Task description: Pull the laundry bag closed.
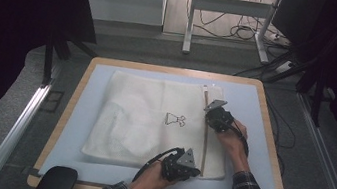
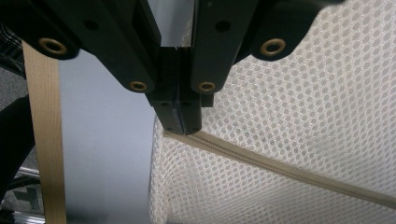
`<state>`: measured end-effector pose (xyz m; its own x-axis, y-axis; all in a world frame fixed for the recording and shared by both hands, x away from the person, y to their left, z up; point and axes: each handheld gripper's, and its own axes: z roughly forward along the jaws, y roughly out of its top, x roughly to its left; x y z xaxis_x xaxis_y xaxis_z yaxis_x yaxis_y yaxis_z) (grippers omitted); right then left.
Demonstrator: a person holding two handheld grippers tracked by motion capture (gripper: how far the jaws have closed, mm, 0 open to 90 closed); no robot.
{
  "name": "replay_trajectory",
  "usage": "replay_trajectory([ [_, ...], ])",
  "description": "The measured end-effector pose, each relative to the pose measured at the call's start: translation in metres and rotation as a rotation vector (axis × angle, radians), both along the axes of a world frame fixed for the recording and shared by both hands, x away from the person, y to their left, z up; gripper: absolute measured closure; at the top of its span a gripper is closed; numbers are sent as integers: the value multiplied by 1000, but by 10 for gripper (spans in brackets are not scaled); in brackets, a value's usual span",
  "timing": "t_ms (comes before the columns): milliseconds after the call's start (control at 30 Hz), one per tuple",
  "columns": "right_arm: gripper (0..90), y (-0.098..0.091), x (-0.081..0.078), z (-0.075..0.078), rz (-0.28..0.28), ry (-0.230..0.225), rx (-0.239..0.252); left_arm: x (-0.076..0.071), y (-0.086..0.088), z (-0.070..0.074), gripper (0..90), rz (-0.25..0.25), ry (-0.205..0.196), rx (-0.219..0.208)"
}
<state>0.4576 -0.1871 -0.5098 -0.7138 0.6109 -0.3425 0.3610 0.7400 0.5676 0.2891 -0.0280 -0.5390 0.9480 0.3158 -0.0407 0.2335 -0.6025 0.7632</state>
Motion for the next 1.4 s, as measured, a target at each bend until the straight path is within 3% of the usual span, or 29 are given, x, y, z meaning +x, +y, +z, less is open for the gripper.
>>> replay_trajectory([
  [700,858,0,35,-1,-41,-5,19,0,0,0,900,0,0,0],
  [1400,857,1,54,-1,-66,-3,34,0,0,0,900,1,1,-2],
])
